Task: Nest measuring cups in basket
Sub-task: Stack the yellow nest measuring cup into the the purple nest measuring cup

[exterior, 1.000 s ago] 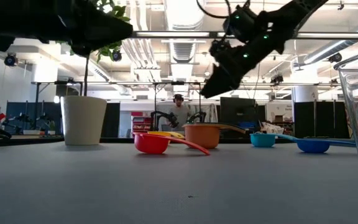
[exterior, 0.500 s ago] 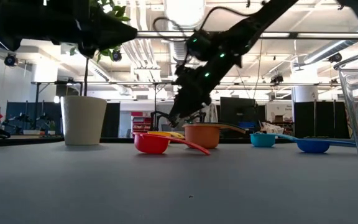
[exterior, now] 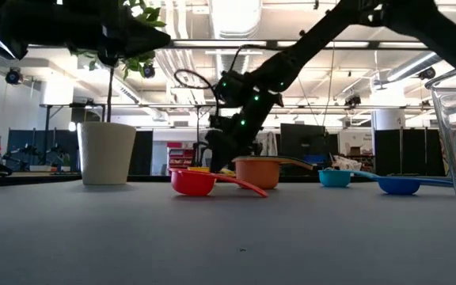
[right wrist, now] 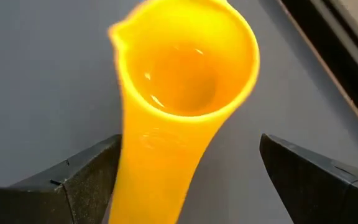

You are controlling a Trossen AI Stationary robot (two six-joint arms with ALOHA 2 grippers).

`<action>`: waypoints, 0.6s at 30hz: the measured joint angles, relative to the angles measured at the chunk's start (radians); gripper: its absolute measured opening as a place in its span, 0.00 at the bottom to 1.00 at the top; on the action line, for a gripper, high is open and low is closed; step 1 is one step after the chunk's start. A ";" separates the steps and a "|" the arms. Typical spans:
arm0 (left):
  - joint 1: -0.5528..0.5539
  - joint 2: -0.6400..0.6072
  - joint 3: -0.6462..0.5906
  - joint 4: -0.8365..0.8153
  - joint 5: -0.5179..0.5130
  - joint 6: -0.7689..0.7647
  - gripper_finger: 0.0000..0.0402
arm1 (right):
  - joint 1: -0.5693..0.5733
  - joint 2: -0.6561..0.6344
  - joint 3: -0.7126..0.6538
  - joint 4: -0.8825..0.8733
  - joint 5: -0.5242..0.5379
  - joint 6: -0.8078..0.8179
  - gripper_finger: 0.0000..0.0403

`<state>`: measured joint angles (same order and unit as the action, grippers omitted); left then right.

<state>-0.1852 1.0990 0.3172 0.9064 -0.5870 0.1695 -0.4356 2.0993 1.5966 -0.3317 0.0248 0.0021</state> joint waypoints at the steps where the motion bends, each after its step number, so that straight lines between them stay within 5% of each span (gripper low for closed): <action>1: 0.000 -0.003 0.000 -0.009 0.004 -0.003 0.10 | -0.003 0.008 0.003 -0.001 -0.003 0.000 0.91; 9: 0.000 -0.002 0.000 -0.026 0.004 -0.013 0.10 | -0.004 0.012 0.007 -0.008 -0.009 -0.025 0.83; 18: -0.001 -0.002 0.000 -0.026 0.004 -0.022 0.10 | -0.006 0.003 0.015 -0.042 -0.078 -0.082 0.46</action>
<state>-0.1860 1.0969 0.3172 0.8803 -0.5828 0.1478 -0.4412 2.1021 1.6119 -0.3740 -0.0536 -0.0796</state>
